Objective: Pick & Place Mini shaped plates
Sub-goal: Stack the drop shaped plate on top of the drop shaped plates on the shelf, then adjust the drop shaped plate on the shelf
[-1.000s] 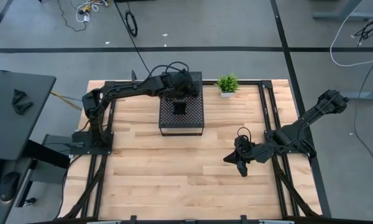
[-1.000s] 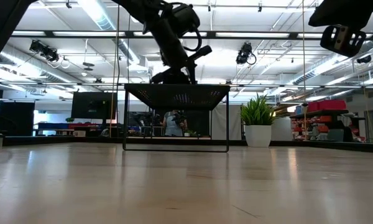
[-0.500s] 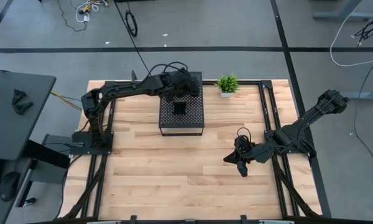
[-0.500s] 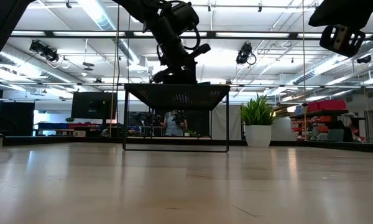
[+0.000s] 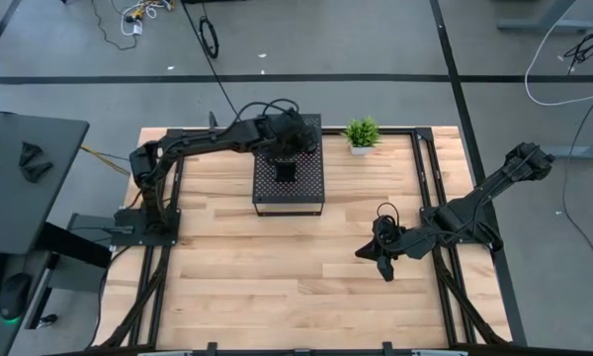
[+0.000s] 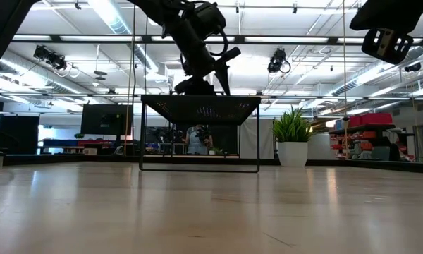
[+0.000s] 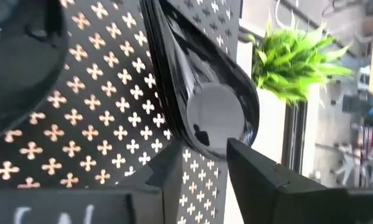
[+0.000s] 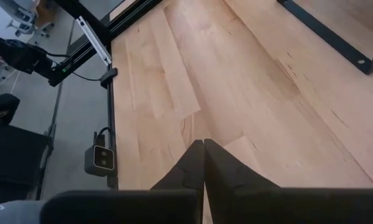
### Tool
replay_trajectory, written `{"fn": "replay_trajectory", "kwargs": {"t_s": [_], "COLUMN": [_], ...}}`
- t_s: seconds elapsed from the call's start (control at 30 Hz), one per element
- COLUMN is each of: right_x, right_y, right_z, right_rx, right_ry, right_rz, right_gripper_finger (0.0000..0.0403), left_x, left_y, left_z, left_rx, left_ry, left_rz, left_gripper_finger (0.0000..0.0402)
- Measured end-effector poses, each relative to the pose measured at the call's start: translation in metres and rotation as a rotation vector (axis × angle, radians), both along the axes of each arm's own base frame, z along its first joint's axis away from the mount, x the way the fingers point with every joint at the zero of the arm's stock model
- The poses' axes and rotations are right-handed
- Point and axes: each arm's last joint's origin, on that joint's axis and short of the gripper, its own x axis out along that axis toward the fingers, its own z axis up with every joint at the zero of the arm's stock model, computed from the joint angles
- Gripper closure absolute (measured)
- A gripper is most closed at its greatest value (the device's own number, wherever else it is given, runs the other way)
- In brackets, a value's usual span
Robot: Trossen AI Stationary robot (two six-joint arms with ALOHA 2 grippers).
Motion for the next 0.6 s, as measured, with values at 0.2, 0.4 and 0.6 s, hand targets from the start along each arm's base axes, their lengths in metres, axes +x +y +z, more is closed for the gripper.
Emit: {"fn": "replay_trajectory", "kwargs": {"t_s": [0.2, 0.4, 0.6], "right_x": [0.0, -0.002, 0.015], "right_y": [-0.001, -0.011, -0.044], "right_z": [0.001, 0.011, 0.027], "right_rx": [0.004, 0.069, 0.102], "right_ry": [-0.006, -0.042, -0.068], "right_rz": [-0.003, -0.041, -0.044], "right_gripper_finger": [0.0392, 0.0392, 0.0398], "left_x": [-0.003, -0.019, -0.057], "left_y": [-0.001, -0.005, -0.031], "left_z": [0.006, 0.033, 0.082], "left_rx": [0.034, 0.149, 0.3], "left_ry": [0.012, 0.03, 0.074], "left_rz": [-0.083, -0.16, -0.307], "left_gripper_finger": [0.026, 0.0273, 0.0292]}}
